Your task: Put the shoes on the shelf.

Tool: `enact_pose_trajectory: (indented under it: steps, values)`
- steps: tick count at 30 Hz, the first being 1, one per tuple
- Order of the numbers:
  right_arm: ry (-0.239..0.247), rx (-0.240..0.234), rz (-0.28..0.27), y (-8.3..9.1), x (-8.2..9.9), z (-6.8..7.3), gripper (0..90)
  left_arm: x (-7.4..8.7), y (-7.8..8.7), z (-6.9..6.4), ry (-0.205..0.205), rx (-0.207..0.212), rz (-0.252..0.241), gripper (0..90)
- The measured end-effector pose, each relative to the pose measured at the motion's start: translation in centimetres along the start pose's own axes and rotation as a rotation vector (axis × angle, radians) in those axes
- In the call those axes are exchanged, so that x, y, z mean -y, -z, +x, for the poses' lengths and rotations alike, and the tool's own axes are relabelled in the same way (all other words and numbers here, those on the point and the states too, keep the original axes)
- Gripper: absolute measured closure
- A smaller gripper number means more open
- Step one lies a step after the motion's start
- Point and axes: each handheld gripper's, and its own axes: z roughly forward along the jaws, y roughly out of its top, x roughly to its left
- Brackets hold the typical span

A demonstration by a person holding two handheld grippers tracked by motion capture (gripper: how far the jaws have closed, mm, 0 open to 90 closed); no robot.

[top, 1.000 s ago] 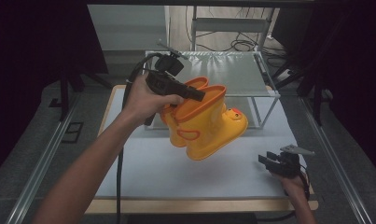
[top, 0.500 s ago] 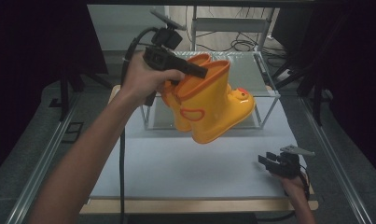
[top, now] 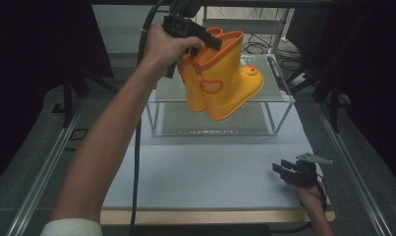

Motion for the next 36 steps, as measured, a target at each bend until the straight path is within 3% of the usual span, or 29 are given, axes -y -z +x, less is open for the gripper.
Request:
enact_pose_trajectory:
  steps: [5, 6, 11, 14, 19, 24, 33, 36]
  values:
    - [0.004, -0.002, -0.003, 0.0, 0.0, 0.2, 52.5, -1.5, -1.1, 0.8, 0.038, -0.049, -0.014, 82.1]
    - [0.010, -0.006, 0.004, -0.2, 0.1, 0.3, 52.6, -2.0, -1.6, 1.1, 0.053, -0.074, -0.020, 82.1]
    - [0.020, -0.007, 0.006, -0.2, 0.1, 0.4, 52.6, -2.6, -2.2, 1.9, 0.098, -0.098, -0.026, 82.1]
    - [0.011, -0.015, 0.001, -0.2, 0.1, 0.5, 52.7, -2.8, -2.8, 2.7, 0.140, -0.141, -0.028, 82.2]
    - [0.013, -0.018, -0.002, -0.1, 0.1, 0.5, 52.7, -3.0, -3.3, 3.6, 0.167, -0.177, -0.035, 82.1]
    - [0.010, -0.016, -0.001, -0.1, 0.1, 0.4, 52.7, -3.4, -4.6, 5.0, 0.211, -0.248, -0.032, 82.1]
    - [0.003, -0.010, -0.001, 0.0, 0.2, 0.2, 52.7, -3.5, -6.9, 7.8, 0.262, -0.255, -0.050, 82.1]
    - [0.001, -0.010, 0.001, 0.0, 0.2, 0.2, 52.6, -3.4, -7.9, 8.5, 0.271, -0.262, -0.028, 82.0]
